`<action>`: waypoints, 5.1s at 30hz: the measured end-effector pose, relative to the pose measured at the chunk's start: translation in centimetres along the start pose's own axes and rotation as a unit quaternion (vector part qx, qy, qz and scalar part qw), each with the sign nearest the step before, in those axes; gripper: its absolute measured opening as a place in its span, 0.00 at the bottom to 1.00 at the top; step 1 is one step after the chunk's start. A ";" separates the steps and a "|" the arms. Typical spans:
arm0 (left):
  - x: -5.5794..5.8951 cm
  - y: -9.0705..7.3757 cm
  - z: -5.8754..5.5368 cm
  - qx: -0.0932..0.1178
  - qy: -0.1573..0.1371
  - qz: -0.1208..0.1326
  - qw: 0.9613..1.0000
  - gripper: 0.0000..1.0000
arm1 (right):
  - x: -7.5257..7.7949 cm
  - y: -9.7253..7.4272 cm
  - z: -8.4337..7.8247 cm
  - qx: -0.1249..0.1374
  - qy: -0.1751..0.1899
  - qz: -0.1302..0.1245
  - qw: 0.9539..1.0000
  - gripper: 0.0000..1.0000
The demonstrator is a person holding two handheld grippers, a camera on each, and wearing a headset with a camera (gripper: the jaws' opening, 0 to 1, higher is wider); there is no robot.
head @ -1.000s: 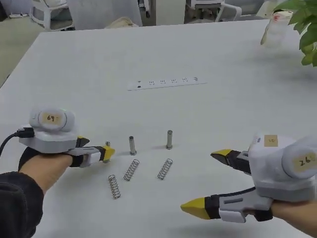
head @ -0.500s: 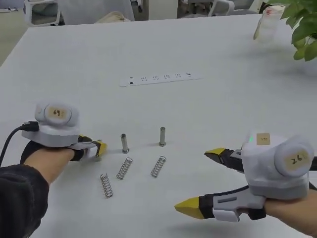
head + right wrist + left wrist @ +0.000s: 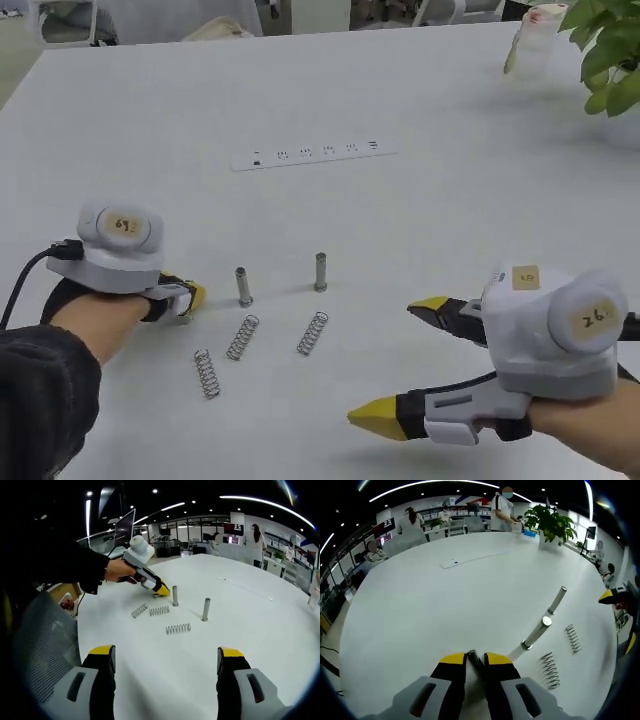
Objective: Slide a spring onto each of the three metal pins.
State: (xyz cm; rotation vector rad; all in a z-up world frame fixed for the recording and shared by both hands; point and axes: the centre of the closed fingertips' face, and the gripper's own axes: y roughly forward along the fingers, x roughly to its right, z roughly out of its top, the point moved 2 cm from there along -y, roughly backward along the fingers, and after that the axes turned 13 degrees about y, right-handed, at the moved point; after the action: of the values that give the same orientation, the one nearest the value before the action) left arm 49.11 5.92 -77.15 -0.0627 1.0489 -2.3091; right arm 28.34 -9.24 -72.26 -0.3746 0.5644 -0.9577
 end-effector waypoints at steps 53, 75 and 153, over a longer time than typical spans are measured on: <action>-0.9 -5.8 0.0 0.030 -0.031 0.022 0.999 0.00 | -1.2 0.1 1.2 0.010 -0.023 0.014 1.000 0.82; -0.6 -6.6 -0.3 0.049 -0.051 0.029 0.997 0.00 | -1.5 0.2 1.3 0.008 -0.033 0.017 0.999 0.81; 8.8 -7.2 -4.2 0.038 -0.015 -0.004 0.999 0.22 | -1.9 0.4 1.3 0.005 -0.036 0.020 0.999 0.80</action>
State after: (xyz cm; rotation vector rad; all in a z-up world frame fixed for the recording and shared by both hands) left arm 37.10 7.69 -76.67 -0.0710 0.9453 -2.3451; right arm 28.56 -7.39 -70.90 -0.3856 0.5001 -0.9046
